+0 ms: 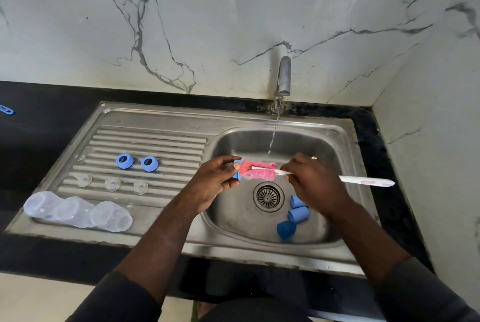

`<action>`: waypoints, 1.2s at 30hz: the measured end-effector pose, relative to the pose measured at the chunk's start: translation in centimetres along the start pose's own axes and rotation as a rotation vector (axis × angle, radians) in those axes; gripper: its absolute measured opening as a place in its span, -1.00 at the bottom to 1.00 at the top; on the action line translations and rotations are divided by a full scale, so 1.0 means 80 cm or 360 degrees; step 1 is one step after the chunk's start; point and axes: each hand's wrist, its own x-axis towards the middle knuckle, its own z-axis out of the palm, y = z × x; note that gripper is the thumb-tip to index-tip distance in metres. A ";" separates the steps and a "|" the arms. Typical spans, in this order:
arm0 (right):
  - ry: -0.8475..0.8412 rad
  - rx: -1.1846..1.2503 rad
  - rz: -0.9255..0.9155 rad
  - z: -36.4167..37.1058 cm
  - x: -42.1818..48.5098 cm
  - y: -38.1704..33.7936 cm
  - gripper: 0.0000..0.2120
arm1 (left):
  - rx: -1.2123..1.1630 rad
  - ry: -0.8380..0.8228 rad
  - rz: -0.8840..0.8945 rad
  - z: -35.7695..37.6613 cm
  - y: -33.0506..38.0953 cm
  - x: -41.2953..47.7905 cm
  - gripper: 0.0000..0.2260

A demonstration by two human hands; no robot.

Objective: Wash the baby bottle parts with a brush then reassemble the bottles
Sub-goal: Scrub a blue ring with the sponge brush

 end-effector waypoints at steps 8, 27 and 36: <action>-0.0086 0.0257 -0.0001 -0.021 0.032 -0.030 -0.88 | -0.0203 -0.0033 0.0075 -0.024 0.026 0.004 -0.79; -0.0271 0.0388 0.0257 -0.020 0.062 -0.052 -0.89 | -0.0388 -0.0171 0.0226 -0.043 0.037 0.028 -0.66; -0.0395 0.0554 0.0376 -0.014 0.059 -0.042 -0.76 | -0.0332 -0.0263 0.0221 -0.034 0.035 0.030 -0.62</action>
